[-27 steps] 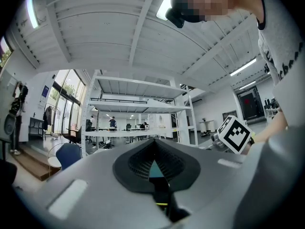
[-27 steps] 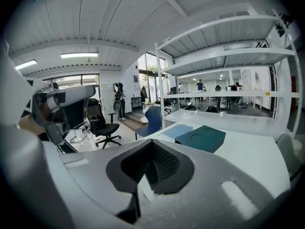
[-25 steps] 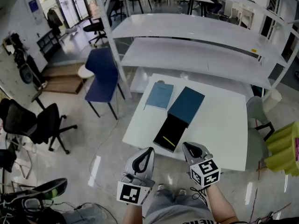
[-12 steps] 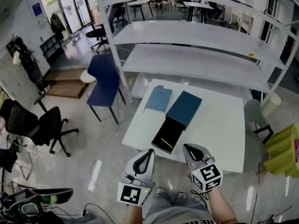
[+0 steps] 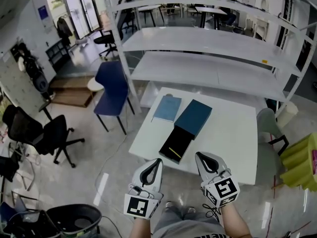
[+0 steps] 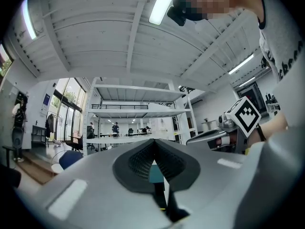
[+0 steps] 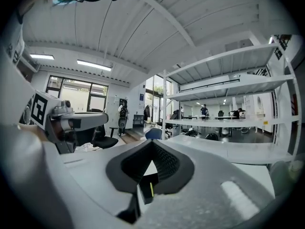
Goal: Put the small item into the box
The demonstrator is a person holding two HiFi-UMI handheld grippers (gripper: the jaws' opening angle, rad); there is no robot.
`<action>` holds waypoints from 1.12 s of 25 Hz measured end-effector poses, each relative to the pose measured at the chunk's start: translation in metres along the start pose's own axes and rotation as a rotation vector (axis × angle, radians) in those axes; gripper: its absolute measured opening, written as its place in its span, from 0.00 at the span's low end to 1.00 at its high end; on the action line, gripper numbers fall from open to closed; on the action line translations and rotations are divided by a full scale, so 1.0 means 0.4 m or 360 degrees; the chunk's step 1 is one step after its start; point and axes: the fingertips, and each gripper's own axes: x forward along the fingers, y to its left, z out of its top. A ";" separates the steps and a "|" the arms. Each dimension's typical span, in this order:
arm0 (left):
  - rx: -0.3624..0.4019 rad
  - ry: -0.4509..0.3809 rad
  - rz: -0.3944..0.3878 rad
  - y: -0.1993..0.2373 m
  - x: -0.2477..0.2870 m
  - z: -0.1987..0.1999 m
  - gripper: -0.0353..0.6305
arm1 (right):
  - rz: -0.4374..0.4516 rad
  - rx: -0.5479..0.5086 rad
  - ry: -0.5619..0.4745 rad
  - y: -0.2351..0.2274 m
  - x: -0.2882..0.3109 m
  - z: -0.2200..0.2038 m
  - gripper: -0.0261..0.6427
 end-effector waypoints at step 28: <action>0.0031 -0.0030 0.0058 -0.076 -0.055 0.034 0.07 | 0.0050 -0.0075 -0.0195 0.026 -0.119 0.067 0.04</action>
